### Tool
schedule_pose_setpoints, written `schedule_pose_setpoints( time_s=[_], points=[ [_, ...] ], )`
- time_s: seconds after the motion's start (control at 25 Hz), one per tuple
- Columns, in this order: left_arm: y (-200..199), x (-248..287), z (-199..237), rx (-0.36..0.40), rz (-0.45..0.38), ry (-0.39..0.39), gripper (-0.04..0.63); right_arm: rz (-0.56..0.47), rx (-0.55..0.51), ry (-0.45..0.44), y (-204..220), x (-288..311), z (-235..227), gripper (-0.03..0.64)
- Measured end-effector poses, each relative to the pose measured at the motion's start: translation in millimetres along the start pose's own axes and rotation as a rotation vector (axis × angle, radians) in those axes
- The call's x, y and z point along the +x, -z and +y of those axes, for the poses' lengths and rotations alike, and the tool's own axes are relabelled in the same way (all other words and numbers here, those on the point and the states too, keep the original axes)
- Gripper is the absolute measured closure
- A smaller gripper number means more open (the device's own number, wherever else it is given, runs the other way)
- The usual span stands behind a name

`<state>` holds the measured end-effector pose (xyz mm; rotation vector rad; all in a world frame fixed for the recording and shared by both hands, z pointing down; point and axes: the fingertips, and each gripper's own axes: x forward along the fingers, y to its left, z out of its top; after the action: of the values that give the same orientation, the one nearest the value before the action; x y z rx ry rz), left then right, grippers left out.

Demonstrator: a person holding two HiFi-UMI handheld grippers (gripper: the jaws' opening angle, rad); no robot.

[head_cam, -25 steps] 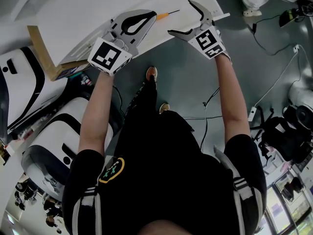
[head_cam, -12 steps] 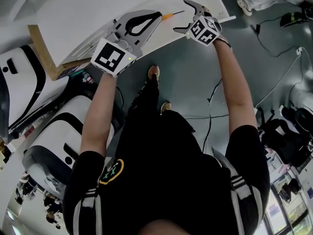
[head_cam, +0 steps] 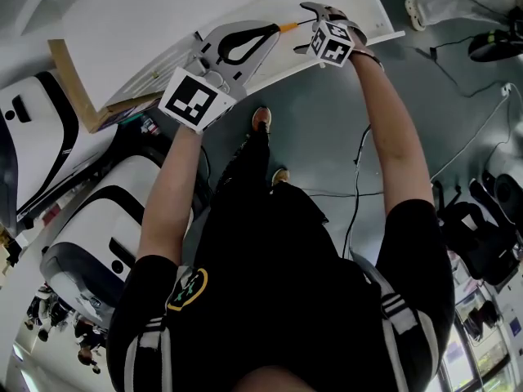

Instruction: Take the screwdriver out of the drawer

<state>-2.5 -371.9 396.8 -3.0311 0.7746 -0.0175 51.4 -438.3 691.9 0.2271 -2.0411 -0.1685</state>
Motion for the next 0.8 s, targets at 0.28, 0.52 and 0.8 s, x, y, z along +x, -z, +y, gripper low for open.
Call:
schedule_pose_setpoints(
  time_s=[0.28, 0.52, 0.8],
  points=[
    [5, 3, 8, -0.006, 0.003, 0.003, 0.574, 0.073, -0.034, -0.083, 13, 34, 2, 0.077],
    [9, 3, 10, 0.008, 0.017, 0.009, 0.574, 0.124, -0.044, -0.142, 31, 60, 7, 0.128],
    [13, 3, 11, 0.032, 0.04, 0.024, 0.574, 0.153, -0.036, -0.176, 40, 81, 6, 0.174]
  ],
)
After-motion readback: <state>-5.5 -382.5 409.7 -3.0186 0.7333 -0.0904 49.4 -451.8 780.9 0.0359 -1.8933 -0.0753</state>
